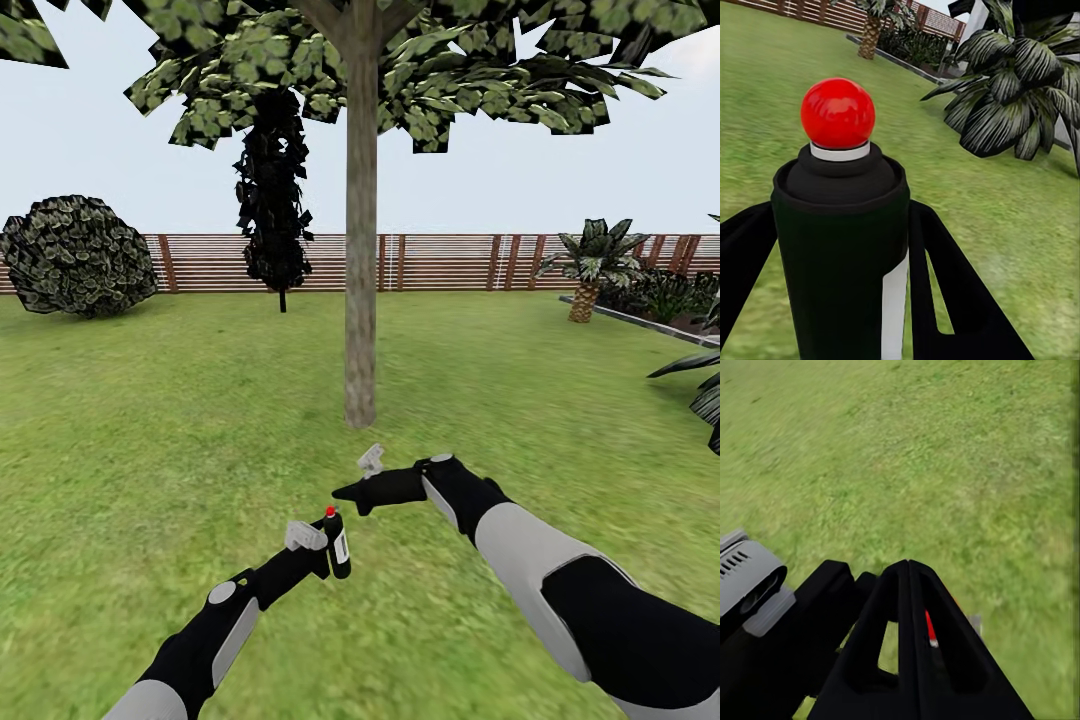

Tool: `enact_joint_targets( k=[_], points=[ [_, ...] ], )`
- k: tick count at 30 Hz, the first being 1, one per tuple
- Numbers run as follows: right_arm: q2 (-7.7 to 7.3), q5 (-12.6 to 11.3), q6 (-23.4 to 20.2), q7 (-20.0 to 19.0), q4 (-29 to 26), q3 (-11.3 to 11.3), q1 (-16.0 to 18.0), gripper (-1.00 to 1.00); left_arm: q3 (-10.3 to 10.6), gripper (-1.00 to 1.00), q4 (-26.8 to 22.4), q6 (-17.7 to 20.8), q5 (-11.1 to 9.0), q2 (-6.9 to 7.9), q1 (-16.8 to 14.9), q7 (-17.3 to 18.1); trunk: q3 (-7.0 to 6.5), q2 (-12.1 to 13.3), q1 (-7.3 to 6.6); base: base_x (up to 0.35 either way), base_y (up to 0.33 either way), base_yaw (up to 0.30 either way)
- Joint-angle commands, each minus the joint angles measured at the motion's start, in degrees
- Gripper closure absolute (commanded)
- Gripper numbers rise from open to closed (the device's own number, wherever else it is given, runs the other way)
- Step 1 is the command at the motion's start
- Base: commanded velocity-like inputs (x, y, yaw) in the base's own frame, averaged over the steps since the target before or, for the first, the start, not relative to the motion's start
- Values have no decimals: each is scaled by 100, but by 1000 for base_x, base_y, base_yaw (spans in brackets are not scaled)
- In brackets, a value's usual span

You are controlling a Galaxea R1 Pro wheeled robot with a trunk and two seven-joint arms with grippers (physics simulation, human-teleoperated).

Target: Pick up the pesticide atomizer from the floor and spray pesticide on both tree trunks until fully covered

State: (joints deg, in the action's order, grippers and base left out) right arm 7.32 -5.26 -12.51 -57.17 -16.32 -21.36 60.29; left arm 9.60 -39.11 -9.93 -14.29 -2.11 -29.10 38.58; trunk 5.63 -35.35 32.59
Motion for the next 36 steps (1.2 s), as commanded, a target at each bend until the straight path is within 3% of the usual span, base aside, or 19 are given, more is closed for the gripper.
enact_joint_targets(
  k=[1, 12, 24, 30, 36],
  points=[
    [3, 0, 0, 28, 0, 0, 0, 100, -1, 100, -1, 0, -4, 0, 0, 0, 0, 0, 0, 0, 0, 0],
    [16, -1, 2, 412, 3, 0, 0, 100, 14, 100, -1, 0, -4, 1, 0, 0, 0, 0, 0, 0, 0, 0],
    [92, 2, 2, 469, 10, -24, -4, 100, 29, 100, -1, 8, -4, 0, -2, 0, 0, 0, 0, 0, 0, 0],
    [109, 9, 6, 477, 12, -567, -8, 100, 35, 100, -1, 8, -4, 0, -1, -3, 0, 0, 0, 0, 0, 0],
    [111, 8, 8, 513, 15, -678, -12, 100, 39, 100, -1, 9, -4, 0, 0, -6, 0, 0, 0, 0, 0, 0]
  ],
)
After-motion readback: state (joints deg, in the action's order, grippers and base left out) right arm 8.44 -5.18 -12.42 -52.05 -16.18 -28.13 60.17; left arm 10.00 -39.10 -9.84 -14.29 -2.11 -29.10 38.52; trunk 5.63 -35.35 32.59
